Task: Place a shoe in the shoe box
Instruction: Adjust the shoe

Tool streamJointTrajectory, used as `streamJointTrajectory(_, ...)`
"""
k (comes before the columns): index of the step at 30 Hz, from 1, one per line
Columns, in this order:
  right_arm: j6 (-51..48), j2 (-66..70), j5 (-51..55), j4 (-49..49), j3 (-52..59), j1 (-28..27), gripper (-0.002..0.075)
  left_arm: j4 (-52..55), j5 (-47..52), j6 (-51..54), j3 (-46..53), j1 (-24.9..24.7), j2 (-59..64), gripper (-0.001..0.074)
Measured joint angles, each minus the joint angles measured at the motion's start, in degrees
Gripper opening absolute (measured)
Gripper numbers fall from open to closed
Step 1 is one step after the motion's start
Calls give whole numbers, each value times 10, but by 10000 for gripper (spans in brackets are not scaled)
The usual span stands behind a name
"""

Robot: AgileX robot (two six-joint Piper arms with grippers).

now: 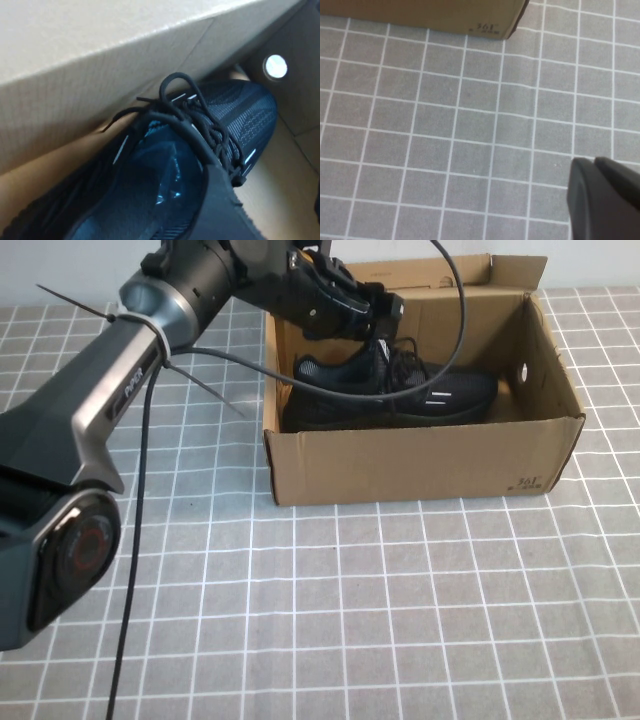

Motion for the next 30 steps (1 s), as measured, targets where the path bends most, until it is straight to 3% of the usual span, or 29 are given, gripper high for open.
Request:
streamJointTrajectory(8, 0, 0, -2, 0, 4, 0, -16, -45, -3, 35, 0, 0, 26, 351)
streamJointTrajectory(30, 0, 0, -3, 0, 4, 0, -16, -42, -63, 61, 0, 0, 43, 349)
